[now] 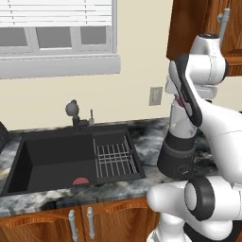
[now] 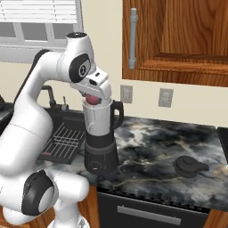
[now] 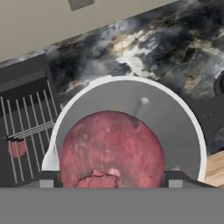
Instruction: Grab the onion and garlic from the fridge, place them in the blender, close the lid, and turn on the blender to create a marinade.
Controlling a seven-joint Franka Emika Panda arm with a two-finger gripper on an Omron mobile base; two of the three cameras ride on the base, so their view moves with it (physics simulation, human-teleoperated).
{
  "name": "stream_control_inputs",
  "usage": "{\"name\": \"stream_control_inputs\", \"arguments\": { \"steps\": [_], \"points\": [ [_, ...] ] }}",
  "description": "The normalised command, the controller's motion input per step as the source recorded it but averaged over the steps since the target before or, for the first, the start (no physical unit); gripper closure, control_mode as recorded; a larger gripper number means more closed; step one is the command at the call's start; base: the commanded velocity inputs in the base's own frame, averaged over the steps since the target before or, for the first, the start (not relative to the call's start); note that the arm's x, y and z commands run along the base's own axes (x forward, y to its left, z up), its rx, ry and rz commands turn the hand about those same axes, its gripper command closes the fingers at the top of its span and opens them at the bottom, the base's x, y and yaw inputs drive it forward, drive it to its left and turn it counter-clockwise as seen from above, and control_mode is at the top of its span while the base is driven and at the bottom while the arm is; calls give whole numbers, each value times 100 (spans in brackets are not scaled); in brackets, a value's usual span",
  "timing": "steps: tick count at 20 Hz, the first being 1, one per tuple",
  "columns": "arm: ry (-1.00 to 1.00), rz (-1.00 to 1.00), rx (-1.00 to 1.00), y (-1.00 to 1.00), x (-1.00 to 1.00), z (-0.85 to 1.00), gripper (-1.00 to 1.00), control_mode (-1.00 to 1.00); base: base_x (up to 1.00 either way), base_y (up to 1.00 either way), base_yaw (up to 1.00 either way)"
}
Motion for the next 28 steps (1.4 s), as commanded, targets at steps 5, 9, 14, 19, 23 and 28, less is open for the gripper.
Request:
{"name": "stream_control_inputs", "arguments": {
  "steps": [5, 9, 14, 19, 23, 28],
  "points": [
    [2, 0, -5, -6, 1, -56, 100, -100, 0, 0, 0],
    [0, 0, -2, -22, 11, -26, -100, -100, 0, 0, 0],
    [1, 0, 0, -4, 13, 0, -100, -100, 0, 0, 0],
    [0, -1, 0, 0, 4, 19, -100, -100, 0, 0, 0],
    [0, -1, 0, 0, 0, 38, -100, -100, 0, 0, 0],
    [-7, 0, 0, 1, -26, 42, -100, -100, 0, 0, 0]
  ]
}}
